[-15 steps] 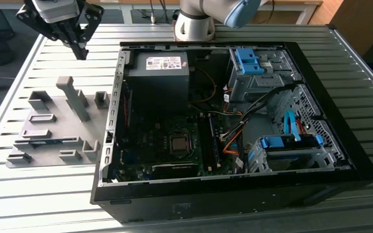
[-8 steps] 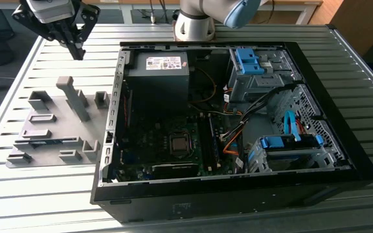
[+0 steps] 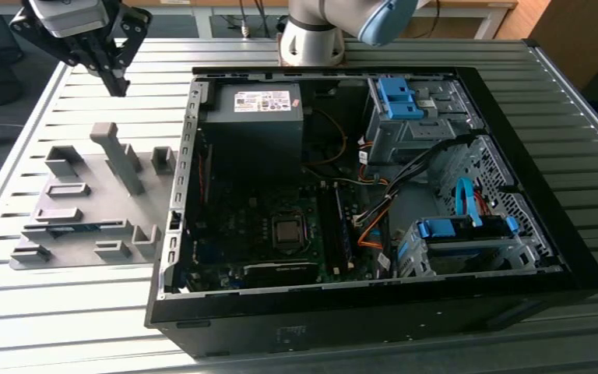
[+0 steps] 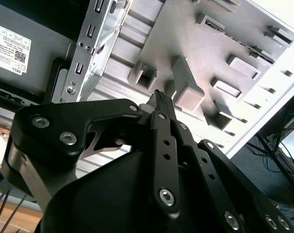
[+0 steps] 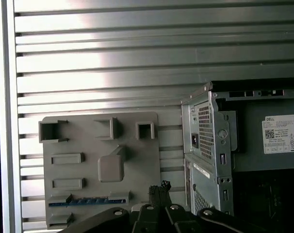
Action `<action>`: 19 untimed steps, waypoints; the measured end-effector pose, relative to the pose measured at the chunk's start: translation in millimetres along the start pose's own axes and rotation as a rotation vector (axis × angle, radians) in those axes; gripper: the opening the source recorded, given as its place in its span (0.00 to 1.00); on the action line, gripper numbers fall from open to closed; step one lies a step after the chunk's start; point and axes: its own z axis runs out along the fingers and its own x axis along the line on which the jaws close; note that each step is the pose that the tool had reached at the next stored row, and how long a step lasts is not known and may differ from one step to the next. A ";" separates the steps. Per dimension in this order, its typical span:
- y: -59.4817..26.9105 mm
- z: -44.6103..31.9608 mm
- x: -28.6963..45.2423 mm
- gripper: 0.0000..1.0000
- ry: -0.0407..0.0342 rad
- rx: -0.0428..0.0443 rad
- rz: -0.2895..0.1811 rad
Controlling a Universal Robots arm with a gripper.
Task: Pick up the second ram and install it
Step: 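Reach for the second ram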
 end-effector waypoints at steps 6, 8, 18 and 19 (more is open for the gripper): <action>-0.5 -0.2 6.6 0.11 0.0001 0.0001 0.000; -0.7 -0.2 8.9 0.11 0.0000 0.0001 0.000; -1.5 -0.4 20.3 0.11 0.0000 0.0001 0.000; -1.6 -0.4 21.4 0.11 0.0000 0.0001 0.000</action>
